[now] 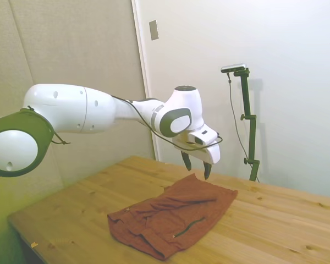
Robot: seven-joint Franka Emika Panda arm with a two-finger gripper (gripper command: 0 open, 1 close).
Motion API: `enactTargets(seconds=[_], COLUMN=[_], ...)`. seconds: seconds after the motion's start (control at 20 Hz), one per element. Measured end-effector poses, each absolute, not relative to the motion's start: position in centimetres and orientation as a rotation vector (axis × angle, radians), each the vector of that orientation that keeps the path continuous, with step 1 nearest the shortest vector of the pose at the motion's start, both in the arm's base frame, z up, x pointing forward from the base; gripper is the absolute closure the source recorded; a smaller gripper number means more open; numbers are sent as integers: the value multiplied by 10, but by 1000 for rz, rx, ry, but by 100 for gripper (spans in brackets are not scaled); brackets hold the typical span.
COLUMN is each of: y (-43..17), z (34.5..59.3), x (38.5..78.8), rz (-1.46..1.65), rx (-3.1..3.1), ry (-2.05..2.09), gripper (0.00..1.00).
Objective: Unfold the shorts
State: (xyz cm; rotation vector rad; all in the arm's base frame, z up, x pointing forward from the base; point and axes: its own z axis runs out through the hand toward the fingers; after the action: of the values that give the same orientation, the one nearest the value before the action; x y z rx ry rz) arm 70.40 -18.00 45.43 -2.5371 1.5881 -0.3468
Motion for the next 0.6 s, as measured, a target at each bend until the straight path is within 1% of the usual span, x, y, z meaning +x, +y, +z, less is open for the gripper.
enactTargets(seconds=[0.3,0.6], y=[-180,-174], z=[422,395], x=[716,734], rz=[-437,-434], rx=[-2468,-2426], ry=[1962,2018], gripper=[0,0])
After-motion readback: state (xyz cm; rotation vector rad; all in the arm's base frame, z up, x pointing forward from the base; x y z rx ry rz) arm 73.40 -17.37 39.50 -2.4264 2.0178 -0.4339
